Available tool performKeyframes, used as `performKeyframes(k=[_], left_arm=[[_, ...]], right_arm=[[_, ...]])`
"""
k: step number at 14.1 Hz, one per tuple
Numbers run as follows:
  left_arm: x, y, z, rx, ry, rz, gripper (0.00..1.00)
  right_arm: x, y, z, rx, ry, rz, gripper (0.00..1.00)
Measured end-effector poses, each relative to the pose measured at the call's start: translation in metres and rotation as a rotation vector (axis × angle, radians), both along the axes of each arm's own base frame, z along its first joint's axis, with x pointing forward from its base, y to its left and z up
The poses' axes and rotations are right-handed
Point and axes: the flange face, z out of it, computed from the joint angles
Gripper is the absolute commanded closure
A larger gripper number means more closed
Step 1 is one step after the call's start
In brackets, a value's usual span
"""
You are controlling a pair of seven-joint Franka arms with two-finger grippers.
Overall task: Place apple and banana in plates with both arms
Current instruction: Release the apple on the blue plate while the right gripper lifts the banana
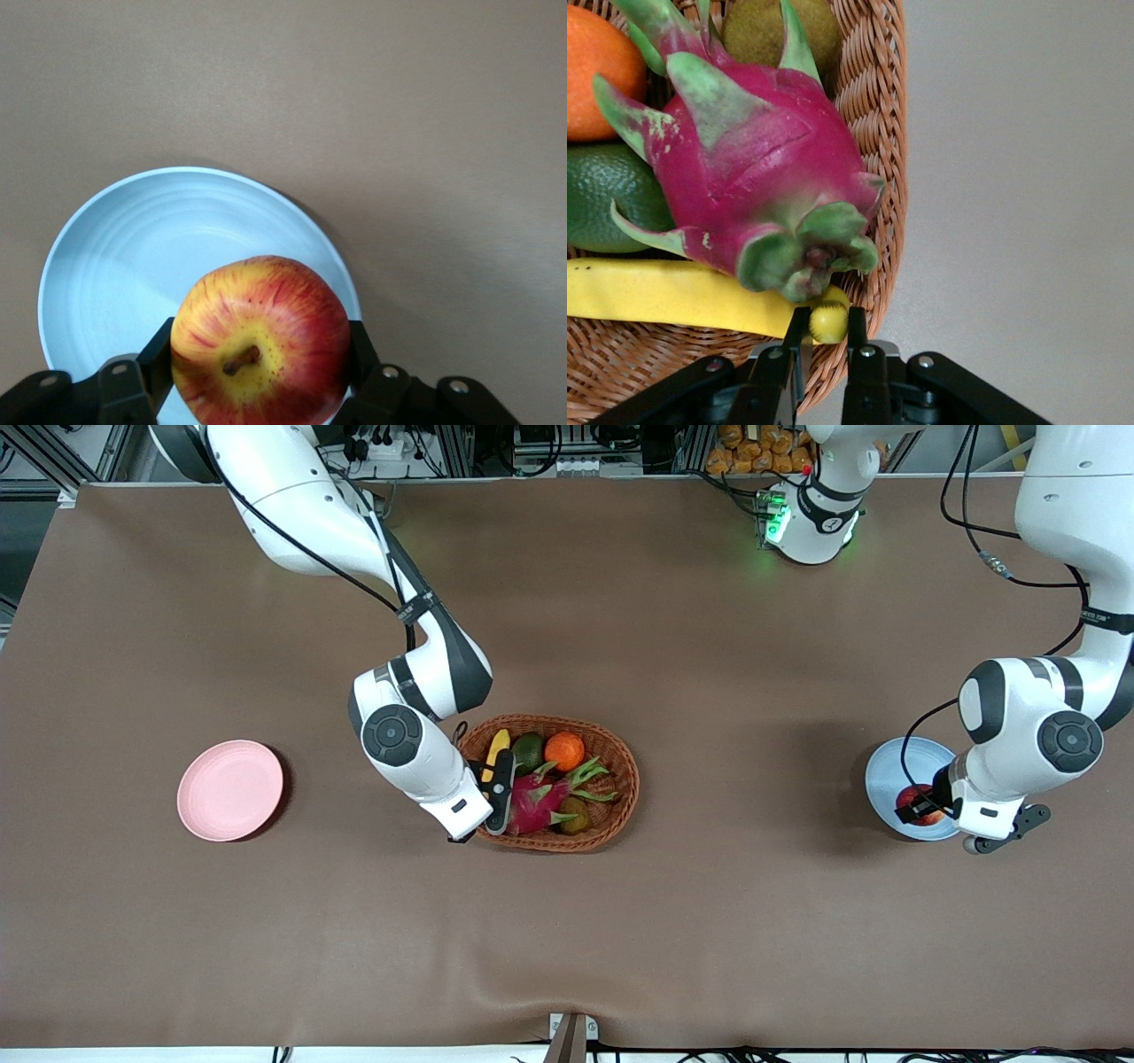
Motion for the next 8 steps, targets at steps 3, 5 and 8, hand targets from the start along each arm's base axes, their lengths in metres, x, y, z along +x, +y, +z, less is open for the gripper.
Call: performKeyframes(k=[3, 5, 8], left_arm=[[-0.006, 0.014, -0.007, 0.055, 0.010, -0.050, 1.00], [-0.010, 0.028, -0.010, 0.065, 0.019, -0.048, 0.91], [-0.015, 0.032, -0.017, 0.062, 0.034, -0.045, 0.47]], right_arm=[[0.000, 0.000, 0.001, 0.000, -0.001, 0.000, 1.00], [0.000, -0.001, 0.004, 0.000, 0.000, 0.003, 1.00], [0.000, -0.004, 0.016, -0.003, 0.007, 0.013, 1.00]])
